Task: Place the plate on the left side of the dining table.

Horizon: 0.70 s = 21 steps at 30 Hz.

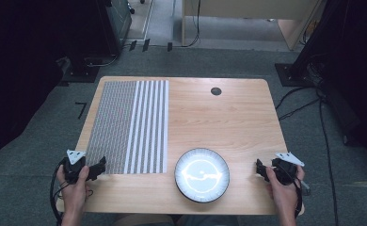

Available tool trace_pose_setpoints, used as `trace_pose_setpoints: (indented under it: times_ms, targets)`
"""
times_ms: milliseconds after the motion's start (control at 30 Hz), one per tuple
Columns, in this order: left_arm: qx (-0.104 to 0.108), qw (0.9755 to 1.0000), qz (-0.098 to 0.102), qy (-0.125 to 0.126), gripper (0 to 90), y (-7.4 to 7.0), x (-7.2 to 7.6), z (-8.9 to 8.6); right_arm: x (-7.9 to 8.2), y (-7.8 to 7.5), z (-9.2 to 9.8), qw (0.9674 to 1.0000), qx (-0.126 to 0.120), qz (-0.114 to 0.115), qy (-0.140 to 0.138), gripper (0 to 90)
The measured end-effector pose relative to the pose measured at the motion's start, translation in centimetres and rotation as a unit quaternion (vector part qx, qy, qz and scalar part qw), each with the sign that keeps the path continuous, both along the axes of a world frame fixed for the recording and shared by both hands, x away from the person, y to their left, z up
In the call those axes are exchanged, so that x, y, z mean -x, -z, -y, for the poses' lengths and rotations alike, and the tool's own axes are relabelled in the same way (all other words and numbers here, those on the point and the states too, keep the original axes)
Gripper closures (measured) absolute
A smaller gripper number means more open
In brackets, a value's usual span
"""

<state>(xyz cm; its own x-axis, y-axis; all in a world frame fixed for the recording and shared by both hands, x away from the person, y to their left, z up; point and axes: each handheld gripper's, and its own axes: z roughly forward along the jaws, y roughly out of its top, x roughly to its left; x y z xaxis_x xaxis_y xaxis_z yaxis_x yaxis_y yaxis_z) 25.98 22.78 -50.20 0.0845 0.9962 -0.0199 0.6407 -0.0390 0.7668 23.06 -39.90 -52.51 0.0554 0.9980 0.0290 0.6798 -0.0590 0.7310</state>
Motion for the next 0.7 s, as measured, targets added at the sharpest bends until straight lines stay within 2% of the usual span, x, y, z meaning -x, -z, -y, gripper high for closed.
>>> trace_pose_setpoints:
  times_ms: [33,100,133,233,267,300,333,467,700]
  targets:
    - [0.000,1.0000,0.000,0.000,14.1,0.0,0.0,0.0,0.0,0.0,0.0,1.0000,0.000,0.000,0.000,12.4]
    - [0.020,0.9998,0.001,-0.007,14.1,-0.2,-0.1,0.1,0.0,0.0,0.0,1.0000,0.001,0.000,0.001,12.5]
    - [0.051,0.9987,0.009,-0.008,14.1,-0.6,-0.1,0.0,0.1,0.0,-0.1,1.0000,0.000,0.002,0.005,14.1]
    - [0.045,0.9988,0.018,-0.011,14.2,-0.9,-0.1,0.3,0.2,-0.1,-0.1,0.9999,-0.003,0.005,0.016,14.3]
    - [0.043,0.9988,0.023,-0.006,14.2,-1.2,-0.1,0.7,0.4,-0.2,-0.1,0.9996,-0.008,0.016,0.020,14.5]
    - [0.043,0.9988,0.023,-0.006,14.2,-1.2,-0.1,0.7,0.4,-0.2,-0.1,0.9996,-0.008,0.016,0.020,14.5]
    - [0.040,0.9989,0.023,0.003,14.1,-1.3,-0.2,1.2,0.5,-0.4,-0.1,0.9993,-0.019,0.021,0.022,14.5]
    - [0.037,0.9990,0.019,0.016,14.2,-1.3,-0.3,2.1,0.7,-0.8,-0.3,0.9989,-0.023,0.029,0.028,14.5]
    - [0.034,0.9986,0.019,0.037,14.2,-1.4,-0.3,3.8,0.9,-1.5,-0.9,0.9979,-0.046,0.040,0.023,14.5]
